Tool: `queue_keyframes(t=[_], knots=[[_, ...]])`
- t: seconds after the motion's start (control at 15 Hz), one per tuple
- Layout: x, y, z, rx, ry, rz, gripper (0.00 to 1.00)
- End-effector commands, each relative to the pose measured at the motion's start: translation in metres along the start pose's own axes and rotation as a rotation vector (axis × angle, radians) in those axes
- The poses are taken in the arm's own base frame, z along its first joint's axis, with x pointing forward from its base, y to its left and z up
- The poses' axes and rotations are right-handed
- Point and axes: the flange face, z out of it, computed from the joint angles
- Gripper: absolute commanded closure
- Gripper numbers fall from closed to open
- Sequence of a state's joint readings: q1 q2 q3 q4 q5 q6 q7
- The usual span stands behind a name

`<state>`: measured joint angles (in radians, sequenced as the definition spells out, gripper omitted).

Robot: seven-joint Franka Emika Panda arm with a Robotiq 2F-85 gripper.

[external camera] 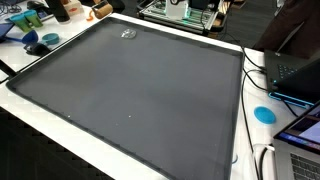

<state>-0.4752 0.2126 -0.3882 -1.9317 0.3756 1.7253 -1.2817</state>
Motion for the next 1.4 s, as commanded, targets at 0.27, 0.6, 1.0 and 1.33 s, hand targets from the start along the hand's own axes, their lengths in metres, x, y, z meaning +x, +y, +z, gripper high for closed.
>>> queue_keyframes(t=[0.27, 0.6, 1.0, 1.33], knots=[[-0.004, -0.018, 0.0, 0.037, 0.03, -0.026, 0.75], [-0.002, -0.033, 0.001, 0.034, 0.027, -0.082, 0.75], [-0.003, -0.058, 0.004, 0.028, 0.014, -0.148, 0.75], [-0.002, -0.089, 0.011, 0.003, -0.008, -0.186, 0.75]])
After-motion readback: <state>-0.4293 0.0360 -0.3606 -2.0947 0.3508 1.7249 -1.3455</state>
